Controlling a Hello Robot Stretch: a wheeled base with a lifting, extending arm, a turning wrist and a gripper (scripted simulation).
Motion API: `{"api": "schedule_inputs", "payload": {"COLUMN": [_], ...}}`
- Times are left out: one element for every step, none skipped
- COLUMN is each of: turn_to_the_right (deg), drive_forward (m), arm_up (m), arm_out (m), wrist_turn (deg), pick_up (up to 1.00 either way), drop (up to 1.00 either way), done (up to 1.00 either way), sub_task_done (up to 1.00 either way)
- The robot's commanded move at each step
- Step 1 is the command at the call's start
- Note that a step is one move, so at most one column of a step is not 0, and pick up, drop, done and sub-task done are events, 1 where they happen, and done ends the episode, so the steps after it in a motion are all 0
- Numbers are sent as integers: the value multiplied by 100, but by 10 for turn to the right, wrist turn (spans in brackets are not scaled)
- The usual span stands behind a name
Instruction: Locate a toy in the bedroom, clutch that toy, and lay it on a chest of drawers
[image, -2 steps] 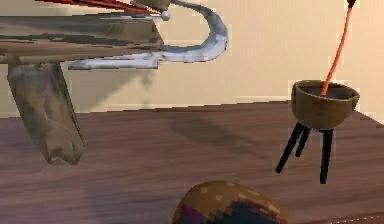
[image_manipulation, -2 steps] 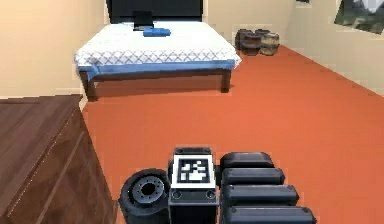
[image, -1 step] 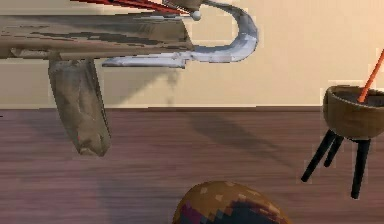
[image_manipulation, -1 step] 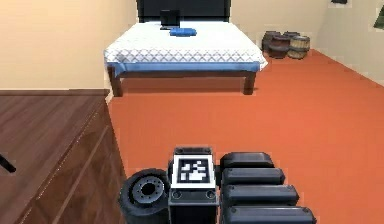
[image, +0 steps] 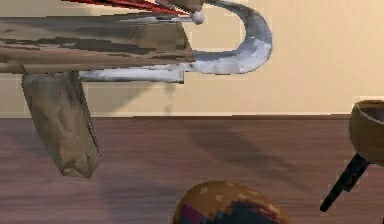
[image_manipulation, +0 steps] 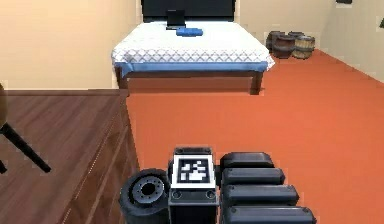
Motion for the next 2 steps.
{"api": "schedule_inputs", "payload": {"turn_to_the_right": [60, -150], "drive_forward": [0, 0], "arm_up": [0, 0], "arm_out": [0, 0], "wrist_turn": [0, 0], "pick_up": [0, 0], "drop": [0, 0], "done": [0, 0], "sub_task_done": [0, 0]}}
